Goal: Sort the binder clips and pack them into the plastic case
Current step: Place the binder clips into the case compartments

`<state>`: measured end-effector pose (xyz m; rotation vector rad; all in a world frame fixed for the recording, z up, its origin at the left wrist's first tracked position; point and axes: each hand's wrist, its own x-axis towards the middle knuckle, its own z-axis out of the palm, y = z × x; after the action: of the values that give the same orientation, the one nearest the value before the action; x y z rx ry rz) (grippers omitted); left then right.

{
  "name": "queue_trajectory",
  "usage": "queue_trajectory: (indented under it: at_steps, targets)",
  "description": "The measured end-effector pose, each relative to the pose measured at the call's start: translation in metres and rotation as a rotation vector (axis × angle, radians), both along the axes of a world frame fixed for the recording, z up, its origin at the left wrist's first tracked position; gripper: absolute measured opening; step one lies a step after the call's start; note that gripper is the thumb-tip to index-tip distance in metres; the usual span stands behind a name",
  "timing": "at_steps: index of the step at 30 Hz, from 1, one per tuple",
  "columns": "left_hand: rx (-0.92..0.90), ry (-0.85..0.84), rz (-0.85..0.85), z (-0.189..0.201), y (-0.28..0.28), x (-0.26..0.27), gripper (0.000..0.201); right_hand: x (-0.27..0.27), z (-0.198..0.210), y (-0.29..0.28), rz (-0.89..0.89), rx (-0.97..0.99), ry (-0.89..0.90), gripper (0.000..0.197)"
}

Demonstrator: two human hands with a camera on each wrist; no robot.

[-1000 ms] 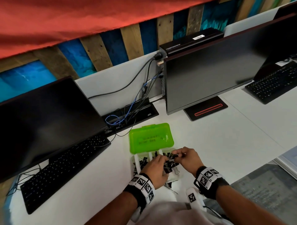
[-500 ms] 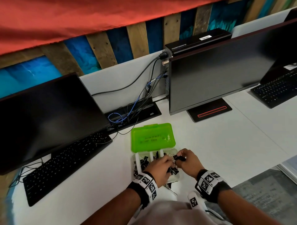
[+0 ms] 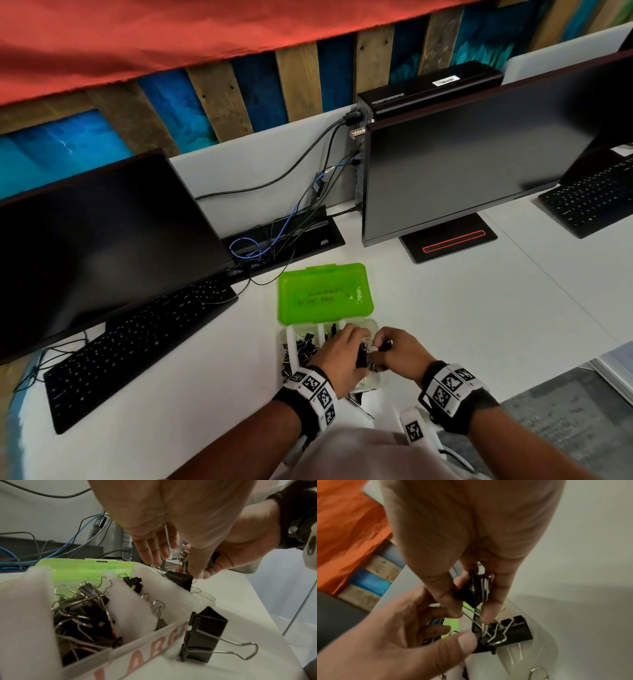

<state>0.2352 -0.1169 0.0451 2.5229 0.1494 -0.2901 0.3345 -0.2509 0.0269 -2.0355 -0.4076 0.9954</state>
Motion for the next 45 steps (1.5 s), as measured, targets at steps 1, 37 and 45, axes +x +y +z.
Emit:
queue_trajectory:
  at_steps: [1, 37, 45]
  targets:
    - [0.007, 0.014, -0.007, 0.0, -0.001, 0.001, 0.06, -0.001, 0.002, 0.0, -0.015, 0.055, 0.055, 0.021]
    - [0.277, -0.027, -0.246, -0.015, 0.0, -0.004, 0.051, 0.011, -0.012, 0.007, 0.111, -0.159, -0.322, 0.04]
    - [0.352, 0.021, -0.337, -0.008, 0.006, -0.007, 0.051, 0.018, 0.002, -0.008, 0.247, -0.21, -0.357, 0.034]
